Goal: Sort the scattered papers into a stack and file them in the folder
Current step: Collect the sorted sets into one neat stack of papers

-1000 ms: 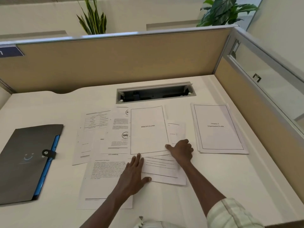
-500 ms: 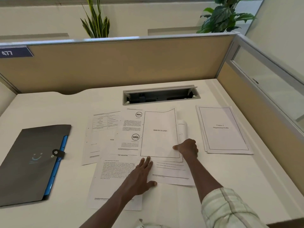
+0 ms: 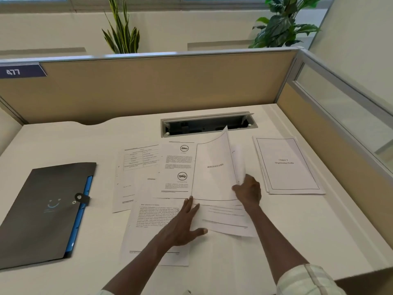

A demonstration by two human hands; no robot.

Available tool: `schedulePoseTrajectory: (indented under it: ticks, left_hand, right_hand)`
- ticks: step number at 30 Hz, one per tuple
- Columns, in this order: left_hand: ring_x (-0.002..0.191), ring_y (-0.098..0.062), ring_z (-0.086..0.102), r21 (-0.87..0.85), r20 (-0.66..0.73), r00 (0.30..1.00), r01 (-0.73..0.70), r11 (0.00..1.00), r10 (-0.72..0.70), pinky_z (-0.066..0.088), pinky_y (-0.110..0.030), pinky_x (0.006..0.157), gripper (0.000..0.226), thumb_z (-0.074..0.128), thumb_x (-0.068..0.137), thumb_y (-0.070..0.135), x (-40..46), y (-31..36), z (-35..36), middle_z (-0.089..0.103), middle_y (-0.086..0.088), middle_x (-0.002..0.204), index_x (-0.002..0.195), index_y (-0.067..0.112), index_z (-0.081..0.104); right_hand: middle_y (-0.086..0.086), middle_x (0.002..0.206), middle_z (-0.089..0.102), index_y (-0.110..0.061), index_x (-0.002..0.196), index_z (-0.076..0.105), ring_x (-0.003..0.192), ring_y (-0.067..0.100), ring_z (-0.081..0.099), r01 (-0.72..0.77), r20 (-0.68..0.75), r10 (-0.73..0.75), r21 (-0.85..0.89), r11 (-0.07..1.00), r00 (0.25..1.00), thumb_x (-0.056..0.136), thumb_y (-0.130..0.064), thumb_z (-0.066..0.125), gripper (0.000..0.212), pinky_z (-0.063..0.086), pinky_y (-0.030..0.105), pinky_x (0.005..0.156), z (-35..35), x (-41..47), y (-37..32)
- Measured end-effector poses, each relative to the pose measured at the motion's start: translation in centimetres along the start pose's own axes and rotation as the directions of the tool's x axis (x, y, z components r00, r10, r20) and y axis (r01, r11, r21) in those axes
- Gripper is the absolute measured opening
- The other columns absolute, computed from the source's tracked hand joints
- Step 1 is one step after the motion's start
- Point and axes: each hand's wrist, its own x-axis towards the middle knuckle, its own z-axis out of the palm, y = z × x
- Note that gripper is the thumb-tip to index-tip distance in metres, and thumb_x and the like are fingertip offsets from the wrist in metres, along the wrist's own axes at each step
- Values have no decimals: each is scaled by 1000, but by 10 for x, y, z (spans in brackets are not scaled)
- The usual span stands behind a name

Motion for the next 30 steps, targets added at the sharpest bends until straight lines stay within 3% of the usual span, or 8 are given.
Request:
schedulePoseTrajectory:
  ticks: [6,10,12,17,20,22,24,30]
  left_hand:
    - [154,-12,-1,-319,-173,975,77,945,-138,7,-34,122,94,57,90,62,2,4,-28,3,2,168,160,17,13]
    - [149,-23,29,-532,-245,938,82,843,-246,24,-39,121,84,55,90,64,4,12,-59,32,-3,162,155,16,33]
    - [141,-26,42,-612,-297,924,10,791,-242,32,-43,117,79,51,87,72,6,16,-74,49,-7,150,138,12,51]
    - [130,-21,56,-941,-196,959,-125,314,-205,41,-40,108,61,59,84,67,5,31,-110,65,-3,135,126,22,64]
    - [121,-26,64,-968,-227,961,-205,143,-158,47,-46,105,55,72,85,46,2,32,-130,70,-9,128,127,11,67]
    - [117,-31,66,-955,-284,940,-260,144,-188,48,-53,105,53,80,81,26,-2,29,-140,70,-15,125,127,4,65]
    - [110,-31,70,-931,-328,921,-278,236,-212,52,-55,99,53,85,76,17,-8,26,-147,74,-14,118,124,5,66]
    - [89,-16,76,-802,-482,841,-310,511,-245,62,-39,78,48,93,61,34,-28,23,-151,79,5,99,102,24,73]
  right_hand:
    - [15,86,64,-5,92,53,83,37,60,271,-123,-274,-40,962,954,77,-18,62,22,41,32,65,-53,-23,-30]
    - [12,85,64,-5,90,55,78,34,60,383,-168,-381,-21,924,909,76,-18,63,20,39,29,64,-91,-42,-56]
    - [6,84,63,-7,93,59,76,28,58,402,-156,-390,51,914,907,75,-18,65,22,41,27,64,-108,-51,-68]
    - [-1,90,72,-15,96,68,82,22,69,263,-16,-288,460,848,958,68,-14,76,29,56,33,70,-132,-61,-84]
    - [0,94,76,-16,99,69,85,21,73,158,135,-300,612,775,944,65,-14,82,36,59,38,77,-128,-58,-78]
    - [0,99,76,-16,104,69,85,18,74,169,181,-343,608,776,922,66,-14,85,41,60,34,75,-120,-58,-72]
    - [-2,101,76,-18,108,69,85,11,73,212,182,-383,587,781,906,66,-16,87,46,58,22,68,-109,-60,-67]
    - [-15,87,75,-28,96,68,78,1,71,264,17,-350,623,737,936,66,-20,87,36,54,12,61,-75,-74,-69]
